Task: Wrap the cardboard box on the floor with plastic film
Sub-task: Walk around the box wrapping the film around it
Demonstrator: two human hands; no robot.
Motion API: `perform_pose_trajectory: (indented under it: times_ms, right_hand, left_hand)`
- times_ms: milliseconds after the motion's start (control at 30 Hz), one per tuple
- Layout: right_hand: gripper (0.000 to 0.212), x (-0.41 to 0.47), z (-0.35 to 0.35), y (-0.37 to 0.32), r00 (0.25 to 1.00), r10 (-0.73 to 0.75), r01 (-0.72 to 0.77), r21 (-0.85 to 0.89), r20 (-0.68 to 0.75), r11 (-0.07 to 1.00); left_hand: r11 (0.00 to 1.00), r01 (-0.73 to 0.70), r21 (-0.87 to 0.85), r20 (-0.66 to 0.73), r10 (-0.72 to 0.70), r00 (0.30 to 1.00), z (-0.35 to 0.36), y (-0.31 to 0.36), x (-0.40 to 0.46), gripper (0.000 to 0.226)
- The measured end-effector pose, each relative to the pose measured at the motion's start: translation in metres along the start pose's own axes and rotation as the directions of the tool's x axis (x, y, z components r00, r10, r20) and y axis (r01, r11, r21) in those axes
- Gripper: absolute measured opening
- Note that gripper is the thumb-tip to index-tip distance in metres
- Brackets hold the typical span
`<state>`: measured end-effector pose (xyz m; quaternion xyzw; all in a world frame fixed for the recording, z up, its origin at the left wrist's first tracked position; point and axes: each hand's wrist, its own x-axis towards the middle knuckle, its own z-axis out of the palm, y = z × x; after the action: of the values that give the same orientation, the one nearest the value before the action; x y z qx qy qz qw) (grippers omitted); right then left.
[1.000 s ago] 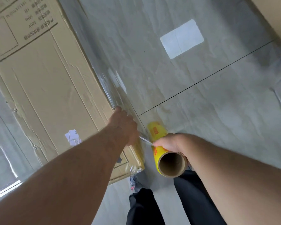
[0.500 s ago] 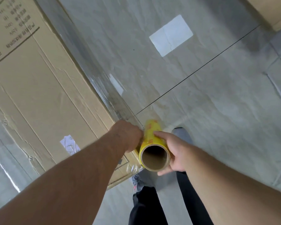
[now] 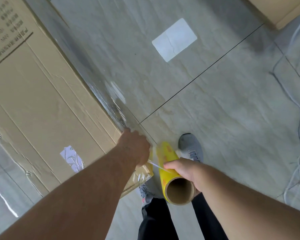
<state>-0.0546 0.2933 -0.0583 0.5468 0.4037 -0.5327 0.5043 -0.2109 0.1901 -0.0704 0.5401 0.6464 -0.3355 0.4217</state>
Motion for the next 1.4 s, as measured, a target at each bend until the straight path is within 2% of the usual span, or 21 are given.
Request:
perform_pose_trajectory:
  times_ms: [100,200,267,333,433,567,633,800,900,967,1033,1133,1200,1233,1300,1333,1400]
  right_hand:
    - [0.098,0.020,0.019,-0.011,0.999,-0.013,0.008,-0.127,-0.036,0.992]
    - [0.084,0.024,0.025,-0.017,0.999,-0.030,0.026,-0.102,-0.043,0.995]
    - [0.069,0.017,0.017,-0.007,0.998,0.023,-0.023,0.007,-0.066,1.000]
    - [0.062,0.011,0.012,0.010,0.993,0.112,-0.101,0.219,-0.037,0.971]
    - [0.055,0.011,0.017,0.034,0.992,0.097,-0.127,0.530,0.084,0.839]
    - [0.059,0.018,0.033,0.048,0.986,0.045,-0.147,0.717,0.160,0.682]
    - [0.057,0.020,0.034,0.046,0.987,0.030,-0.135,0.713,0.158,0.688]
    - [0.053,0.014,0.029,0.044,0.995,0.006,-0.063,0.587,0.099,0.807]
    - [0.069,0.017,0.030,0.066,0.998,-0.035,0.011,0.430,0.049,0.903]
    - [0.082,0.021,0.031,0.080,0.998,-0.028,0.008,0.360,0.050,0.933]
    - [0.085,0.022,0.032,0.081,0.998,-0.038,0.021,0.287,0.054,0.958]
    - [0.078,0.016,0.041,0.066,0.996,-0.091,0.087,0.127,0.023,0.988]
    - [0.064,0.008,0.050,0.051,0.987,-0.155,0.153,0.062,0.033,0.986]
    - [0.057,0.000,0.051,0.044,0.983,-0.182,0.179,0.075,0.037,0.981]
    - [0.058,-0.003,0.056,0.040,0.977,-0.205,0.197,0.112,0.057,0.974]
    - [0.066,0.004,0.064,0.045,0.975,-0.193,0.174,0.161,0.110,0.971]
    - [0.092,0.010,0.075,0.059,0.992,-0.075,0.036,0.338,0.105,0.941]
  left_hand:
    - [0.998,-0.006,0.059,0.029,0.004,1.000,0.000,0.005,-0.003,0.047]
    - [0.999,-0.044,0.023,-0.006,0.044,0.999,0.004,0.010,-0.005,0.045]
    - [0.998,-0.069,-0.010,-0.020,0.069,0.997,0.007,0.012,-0.005,0.039]
    - [0.997,-0.075,-0.019,0.000,0.075,0.997,0.008,0.012,-0.004,0.035]
    - [0.994,-0.084,0.063,0.058,0.081,0.995,0.008,0.015,-0.001,0.035]
    - [0.985,-0.103,0.136,0.073,0.094,0.993,0.007,0.020,0.000,0.042]
    - [0.983,-0.105,0.148,0.073,0.095,0.993,0.006,0.019,-0.004,0.044]
    - [0.981,-0.090,0.171,-0.011,0.093,0.996,0.005,0.020,-0.010,0.050]
    - [0.979,-0.097,0.179,-0.025,0.103,0.994,0.006,0.020,-0.010,0.049]
    - [0.979,-0.089,0.181,-0.008,0.092,0.996,0.003,0.023,-0.010,0.047]
    - [0.984,-0.066,0.167,0.017,0.064,0.998,0.002,0.028,-0.011,0.045]
    - [0.975,-0.058,0.215,0.027,0.053,0.998,0.003,0.041,-0.008,0.048]
    - [0.971,-0.061,0.233,0.052,0.051,0.997,0.007,0.046,-0.009,0.053]
    - [0.969,-0.073,0.234,0.042,0.065,0.997,0.008,0.047,-0.009,0.053]
    - [0.967,-0.146,0.210,0.036,0.141,0.989,0.007,0.049,-0.010,0.049]
    - [0.966,-0.177,0.189,0.054,0.169,0.984,0.008,0.050,-0.012,0.045]
    - [0.963,-0.191,0.189,0.077,0.179,0.981,0.011,0.056,-0.015,0.035]
